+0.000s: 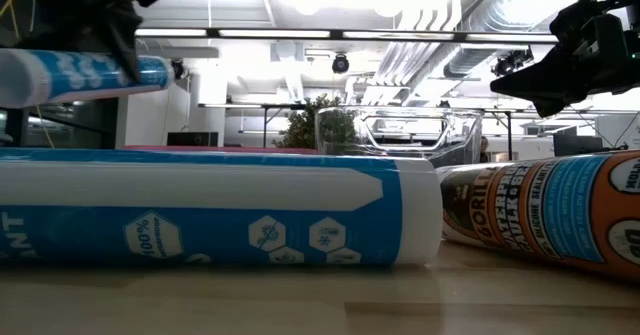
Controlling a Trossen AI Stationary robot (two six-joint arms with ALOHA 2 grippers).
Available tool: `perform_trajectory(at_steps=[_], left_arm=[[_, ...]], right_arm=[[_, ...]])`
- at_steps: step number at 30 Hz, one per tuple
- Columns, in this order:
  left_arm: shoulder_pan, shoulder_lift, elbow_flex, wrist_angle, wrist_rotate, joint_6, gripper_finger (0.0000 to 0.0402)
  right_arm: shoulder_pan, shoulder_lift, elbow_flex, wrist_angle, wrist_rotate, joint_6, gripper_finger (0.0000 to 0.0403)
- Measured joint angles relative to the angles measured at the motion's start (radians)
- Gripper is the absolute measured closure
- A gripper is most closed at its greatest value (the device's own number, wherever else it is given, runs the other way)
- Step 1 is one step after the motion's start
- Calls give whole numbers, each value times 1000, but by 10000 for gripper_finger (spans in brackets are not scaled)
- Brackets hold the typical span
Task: Pick & place silicon tubes, Sealant and Lysol wipes
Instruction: Put the left blue sealant into the pink bin
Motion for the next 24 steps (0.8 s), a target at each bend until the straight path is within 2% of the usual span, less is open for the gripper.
perform_trajectory(at_steps=[8,13,20,24], left_arm=[[273,109,2,281,161,243,208],[404,213,3,367,286,300,208],[500,358,3,484,421,304,208],[497,413,3,498,428,259,208]], right_arm=[[0,0,0,0,0,0,402],[0,0,0,0,0,0,402],[0,0,0,0,0,0,402],[0,0,0,0,0,0,402]])
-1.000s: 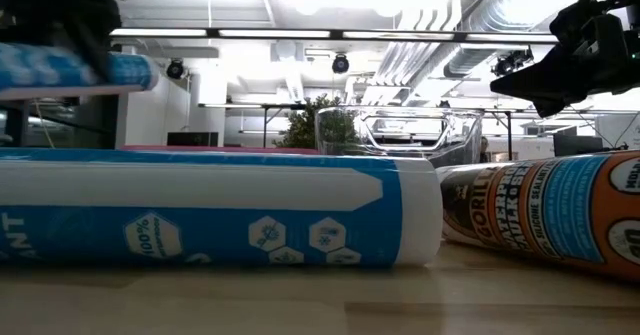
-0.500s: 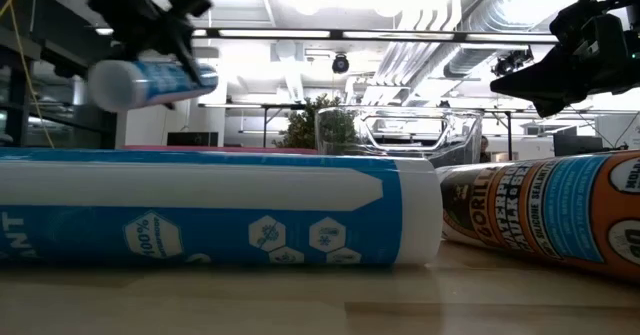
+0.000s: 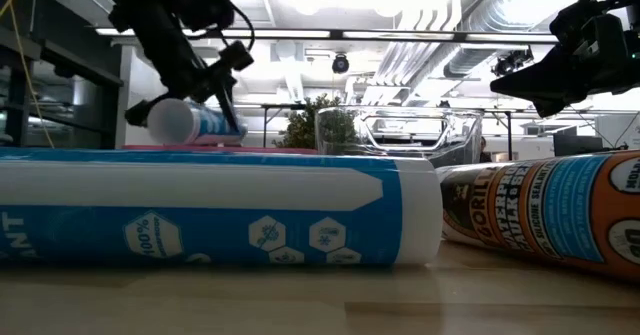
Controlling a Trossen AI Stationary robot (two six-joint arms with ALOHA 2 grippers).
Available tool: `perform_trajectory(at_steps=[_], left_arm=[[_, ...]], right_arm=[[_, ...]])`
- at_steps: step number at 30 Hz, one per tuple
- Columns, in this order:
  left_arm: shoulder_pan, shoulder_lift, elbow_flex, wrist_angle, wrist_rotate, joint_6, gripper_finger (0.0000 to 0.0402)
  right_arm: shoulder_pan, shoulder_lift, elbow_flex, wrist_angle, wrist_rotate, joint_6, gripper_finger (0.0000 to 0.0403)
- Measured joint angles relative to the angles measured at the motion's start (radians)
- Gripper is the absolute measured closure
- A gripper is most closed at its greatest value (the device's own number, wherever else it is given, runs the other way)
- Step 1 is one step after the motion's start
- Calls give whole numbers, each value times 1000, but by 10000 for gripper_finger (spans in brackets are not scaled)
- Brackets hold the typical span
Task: Pick & place silicon tubes, Sealant and Lysol wipes
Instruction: Put the left blue sealant into the pink bin, then put the right blue sealant into the pink bin
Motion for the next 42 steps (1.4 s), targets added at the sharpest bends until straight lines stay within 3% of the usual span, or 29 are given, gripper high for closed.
perform_trajectory(at_steps=[14,20,25,33,37,42], left_arm=[[0,27,0,-19,-29,-42,207],[0,26,0,-45,-32,-52,104],[0,25,0,-46,-34,-51,87],[0,4,1,-7,-24,25,147],[-4,-13,56,-30,2,156,209],[-40,-15,166,-90,-1,296,315]], right_arm=[[0,0,0,0,0,0,402],[0,0,0,0,0,0,402],[0,0,0,-1,0,0,402],[0,0,0,-1,0,0,402],[0,0,0,0,0,0,402],[0,0,0,0,0,0,402]])
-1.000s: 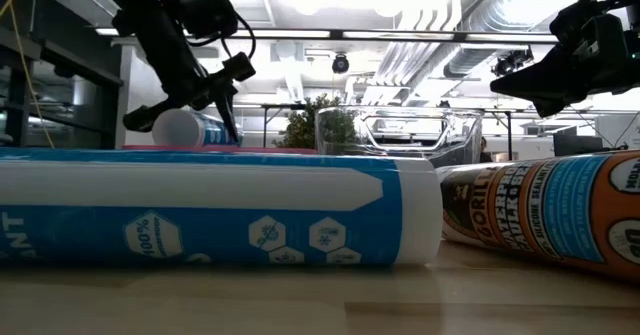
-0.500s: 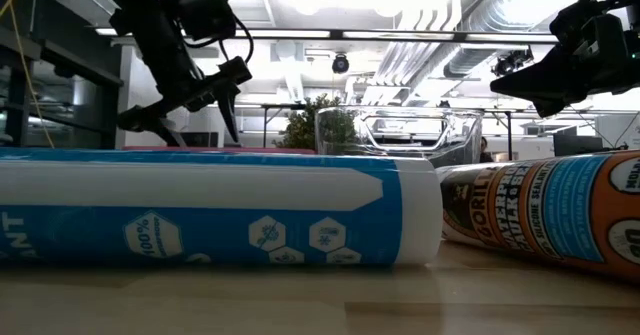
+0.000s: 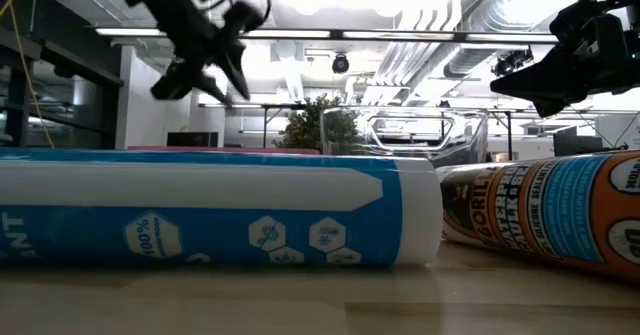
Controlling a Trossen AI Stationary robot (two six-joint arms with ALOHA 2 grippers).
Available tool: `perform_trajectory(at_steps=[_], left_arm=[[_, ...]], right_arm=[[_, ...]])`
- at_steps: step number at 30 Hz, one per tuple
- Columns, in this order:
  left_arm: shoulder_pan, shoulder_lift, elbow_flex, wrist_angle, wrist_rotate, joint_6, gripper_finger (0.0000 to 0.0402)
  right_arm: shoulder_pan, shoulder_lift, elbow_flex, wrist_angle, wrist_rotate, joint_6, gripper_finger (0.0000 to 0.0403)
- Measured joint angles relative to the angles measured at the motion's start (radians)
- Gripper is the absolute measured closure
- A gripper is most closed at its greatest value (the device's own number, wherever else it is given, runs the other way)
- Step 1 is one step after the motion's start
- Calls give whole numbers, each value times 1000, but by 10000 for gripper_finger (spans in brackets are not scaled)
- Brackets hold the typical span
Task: Pick & place silicon tubes, Sealant and Lysol wipes
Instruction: Put the right blue sealant into the pink bin
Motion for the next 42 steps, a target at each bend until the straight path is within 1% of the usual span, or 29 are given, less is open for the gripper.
perform_trajectory(at_steps=[2,3,4,7,9,13,16,25,28,31,35,38,42], left_arm=[[-20,0,39,-32,-2,51,364],[-32,0,55,-47,-2,73,382],[-47,0,70,-60,-4,88,392],[-98,0,100,-126,-31,109,388],[-140,0,112,-172,-62,98,396],[-240,0,116,-232,-119,-34,399],[-340,0,116,-232,-180,-168,401],[-647,38,115,-211,-470,-666,401],[-737,79,115,-196,-533,-776,401],[-796,146,115,-131,-575,-839,401],[-861,223,115,-36,-587,-849,401],[-889,275,114,-30,-591,-847,401],[-906,287,114,-28,-611,-826,401]], right_arm=[[0,0,0,0,0,0,402],[0,0,0,0,0,0,402],[0,0,0,0,0,0,402],[0,0,0,0,0,0,402],[0,0,0,0,0,0,402],[0,0,0,0,0,0,402],[0,0,0,0,0,0,402],[0,0,0,0,0,0,402],[0,0,0,0,0,0,402],[0,0,0,0,0,0,402],[0,0,0,0,0,0,402],[0,0,0,1,0,0,402],[0,0,0,1,0,0,402]])
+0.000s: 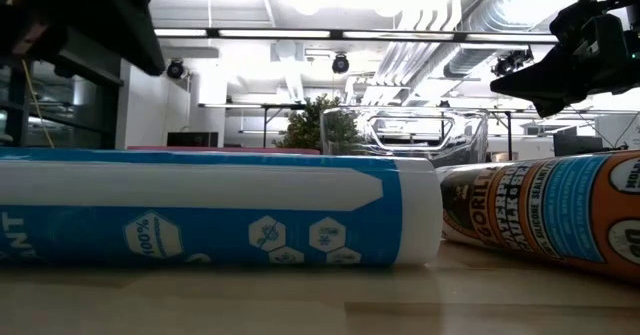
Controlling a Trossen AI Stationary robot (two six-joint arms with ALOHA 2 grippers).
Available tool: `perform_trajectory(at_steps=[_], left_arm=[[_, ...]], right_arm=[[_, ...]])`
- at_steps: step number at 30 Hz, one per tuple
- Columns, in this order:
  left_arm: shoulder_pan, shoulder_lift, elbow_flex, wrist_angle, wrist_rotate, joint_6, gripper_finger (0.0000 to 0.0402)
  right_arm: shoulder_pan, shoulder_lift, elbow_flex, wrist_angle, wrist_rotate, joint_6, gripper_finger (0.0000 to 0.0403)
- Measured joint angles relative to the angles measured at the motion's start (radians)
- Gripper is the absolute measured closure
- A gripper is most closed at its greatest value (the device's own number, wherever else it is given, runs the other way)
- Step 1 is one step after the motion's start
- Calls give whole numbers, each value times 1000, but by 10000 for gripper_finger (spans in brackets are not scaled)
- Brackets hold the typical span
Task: Pick & place silicon tubes, Sealant and Lysol wipes
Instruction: Put the right blue sealant into the pink bin
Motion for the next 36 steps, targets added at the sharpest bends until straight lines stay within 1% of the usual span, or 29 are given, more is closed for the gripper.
perform_trajectory(at_steps=[12,15,19,21,23,25,28,30,32,34,36], left_arm=[[-4,0,0,129,-86,127,401],[-3,0,1,160,-147,160,401],[-3,-2,19,149,-231,200,401],[-3,-14,29,143,-257,236,401],[10,-18,45,147,-278,273,401],[30,-18,57,144,-283,302,401],[61,-22,80,144,-284,354,401],[81,-25,95,144,-283,390,401],[101,-24,107,141,-269,432,401],[124,-24,121,132,-257,479,401],[148,-24,137,113,-240,522,401]], right_arm=[[0,0,0,0,0,0,402],[0,0,0,0,0,0,402],[0,0,0,0,0,23,402],[0,0,0,5,-9,86,402],[1,0,0,28,-57,214,402],[1,-1,0,44,-110,307,402],[1,2,13,29,-154,362,402],[0,3,43,-18,-177,355,402],[1,16,98,-105,-211,323,402],[1,37,188,-258,-218,314,402],[1,76,303,-449,-192,359,402]])
